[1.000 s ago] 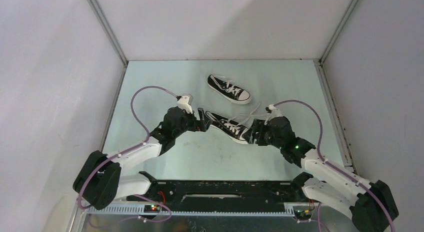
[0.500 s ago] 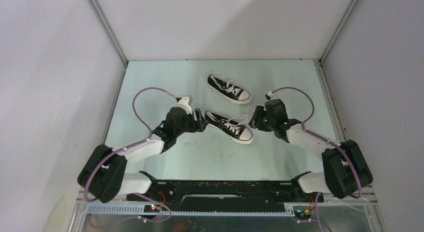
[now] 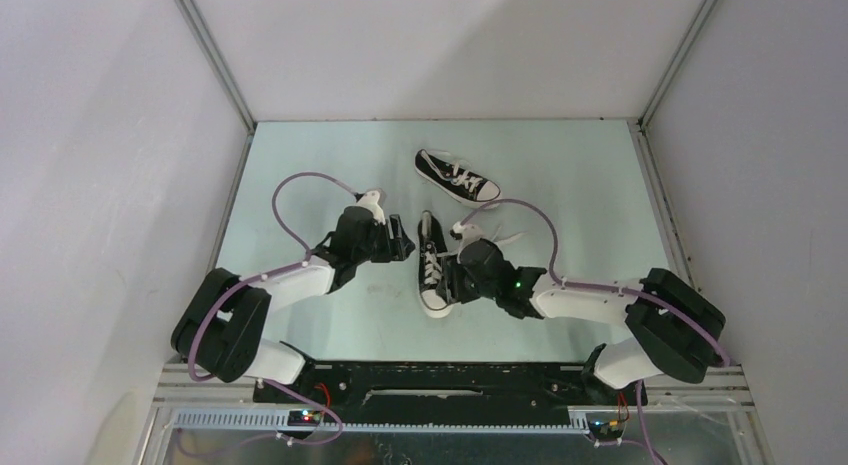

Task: Tie the shoes

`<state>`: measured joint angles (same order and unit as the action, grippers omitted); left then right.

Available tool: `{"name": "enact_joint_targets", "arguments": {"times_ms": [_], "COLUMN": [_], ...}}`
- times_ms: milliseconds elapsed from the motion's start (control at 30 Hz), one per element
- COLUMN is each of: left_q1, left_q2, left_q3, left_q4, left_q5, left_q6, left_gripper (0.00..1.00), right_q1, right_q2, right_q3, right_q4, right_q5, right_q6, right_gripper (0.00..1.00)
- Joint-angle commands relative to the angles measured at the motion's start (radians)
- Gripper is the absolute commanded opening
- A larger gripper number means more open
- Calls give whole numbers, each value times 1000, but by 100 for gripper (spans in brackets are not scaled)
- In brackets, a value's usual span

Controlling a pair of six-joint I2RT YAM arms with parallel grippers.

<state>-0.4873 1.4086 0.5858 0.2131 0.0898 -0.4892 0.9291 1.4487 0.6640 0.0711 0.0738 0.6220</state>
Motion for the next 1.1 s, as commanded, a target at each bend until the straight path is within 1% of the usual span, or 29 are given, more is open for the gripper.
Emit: {"name": "enact_joint_targets", "arguments": {"times_ms": [0, 167, 200, 333, 433, 500, 600, 633, 700, 767, 900, 1033, 1067], "left_q1": [6, 7, 7, 6, 2, -12, -33, -38, -40, -40, -40, -40, -40], "left_q2": [-33, -44, -44, -66, -109, -127, -129, -125, -112, -107, -121, -143, -144], "left_q3": [21, 11, 10, 0, -19, -26, -21, -17, -4, -1, -13, -15, -15], "left_q4": [4, 22, 30, 36, 47, 52, 57, 50, 31, 29, 37, 21, 19], "left_q5": [30, 57, 66, 74, 75, 71, 58, 53, 51, 46, 30, -2, -8], "left_q6": [9, 13, 13, 23, 36, 47, 61, 62, 58, 48, 37, 42, 41], "left_gripper": [69, 69, 69, 68, 68, 68, 69, 69, 69, 69, 70, 71, 71], "right_q1": [-17, -140, -180, -270, -334, -349, -324, -297, -252, -218, -184, -136, -129], "right_q2": [-67, -167, -175, -180, -119, -82, -43, -36, -7, 37, 150, 251, 266], "right_q3": [31, 38, 46, 80, 111, 121, 125, 132, 154, 192, 283, 365, 404], "right_q4": [38, -52, -99, -169, -212, -216, -213, -221, -246, -303, -390, -438, -485], "right_q5": [-19, -62, -63, -53, -58, -37, 54, 83, 208, 290, 323, 385, 400], "right_q6": [9, -74, -103, -204, -185, -108, -31, 6, 72, 158, 268, 309, 336], "right_gripper": [48, 53, 57, 63, 68, 68, 67, 66, 64, 62, 60, 60, 59]}}
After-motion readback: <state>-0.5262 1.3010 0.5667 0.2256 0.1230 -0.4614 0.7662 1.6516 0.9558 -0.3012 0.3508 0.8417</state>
